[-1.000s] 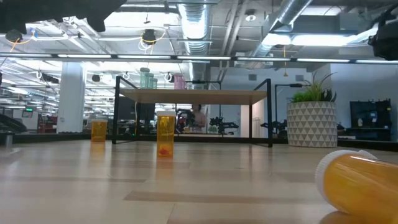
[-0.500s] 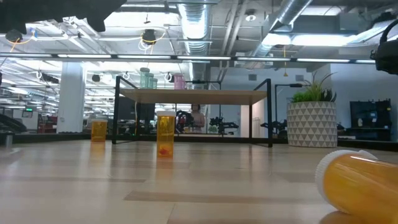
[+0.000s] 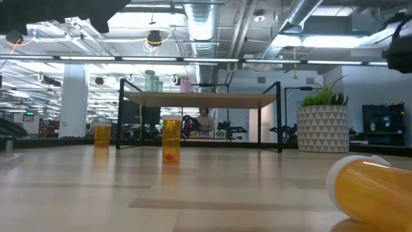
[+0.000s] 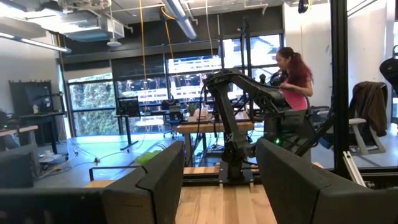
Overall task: Pick and place medicine bottles onto shelf by color
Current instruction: Put the pink pill bottle on the shelf aligned with the other pink pill bottles
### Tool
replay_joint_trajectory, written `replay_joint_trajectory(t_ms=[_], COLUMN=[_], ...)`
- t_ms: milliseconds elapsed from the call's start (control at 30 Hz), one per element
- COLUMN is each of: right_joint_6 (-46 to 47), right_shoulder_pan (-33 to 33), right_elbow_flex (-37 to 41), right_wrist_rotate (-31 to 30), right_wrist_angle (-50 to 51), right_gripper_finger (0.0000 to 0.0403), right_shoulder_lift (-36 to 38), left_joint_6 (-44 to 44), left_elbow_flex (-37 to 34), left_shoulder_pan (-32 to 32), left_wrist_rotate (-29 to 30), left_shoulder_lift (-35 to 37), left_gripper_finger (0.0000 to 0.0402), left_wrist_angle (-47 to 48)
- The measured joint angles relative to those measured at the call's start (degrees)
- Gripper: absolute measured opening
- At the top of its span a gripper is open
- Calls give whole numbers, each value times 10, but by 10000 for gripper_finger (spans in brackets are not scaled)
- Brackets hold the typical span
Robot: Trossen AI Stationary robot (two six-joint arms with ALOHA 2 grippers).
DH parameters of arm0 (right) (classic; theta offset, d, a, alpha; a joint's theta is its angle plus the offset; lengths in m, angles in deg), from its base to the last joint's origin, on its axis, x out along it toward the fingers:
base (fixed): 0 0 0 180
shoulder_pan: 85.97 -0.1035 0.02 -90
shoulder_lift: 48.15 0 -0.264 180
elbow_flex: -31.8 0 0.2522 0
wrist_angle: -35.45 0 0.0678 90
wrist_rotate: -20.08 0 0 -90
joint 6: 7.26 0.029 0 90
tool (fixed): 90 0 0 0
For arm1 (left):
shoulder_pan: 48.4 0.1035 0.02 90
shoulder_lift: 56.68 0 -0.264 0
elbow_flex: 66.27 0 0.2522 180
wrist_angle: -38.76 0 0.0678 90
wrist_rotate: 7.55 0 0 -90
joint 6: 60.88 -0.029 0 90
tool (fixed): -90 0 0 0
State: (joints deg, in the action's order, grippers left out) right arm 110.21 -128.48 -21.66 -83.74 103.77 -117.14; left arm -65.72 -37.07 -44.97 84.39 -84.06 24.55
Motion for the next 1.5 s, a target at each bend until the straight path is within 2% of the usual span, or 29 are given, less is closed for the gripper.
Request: replay_joint_trajectory(t_ms=[167,367,567,733,900,1067,1200,1500], right_joint_6=[-68,-270,-547,-725,-807,-860,-903,-996], right_shoulder_pan=[47,178,338,443,511,550,572,608], right_elbow_flex=[-54,-137,-211,-249,-283,-358,-450,-689], right_wrist_rotate=[-40,-82,-88,-33,4,69,104,127], right_wrist_angle=[23,7,-130,-271,-318,-308,-263,-110], right_gripper_finger=[140,145,140,146,149,149,149,150], right_shoulder_lift=[5,4,3,3,-16,-90,-165,-326], left_joint_6=[0,1,11,12,12,12,12,15], left_elbow_flex=[0,0,0,0,0,0,0,0], left_shoulder_pan=[0,0,0,0,0,0,0,0], left_wrist_rotate=[0,0,0,0,2,18,20,23], left_shoulder_lift=[0,0,0,0,0,0,0,0], left_gripper_finger=[190,190,190,190,190,190,190,190], left_wrist_angle=[0,0,0,3,5,8,16,21])
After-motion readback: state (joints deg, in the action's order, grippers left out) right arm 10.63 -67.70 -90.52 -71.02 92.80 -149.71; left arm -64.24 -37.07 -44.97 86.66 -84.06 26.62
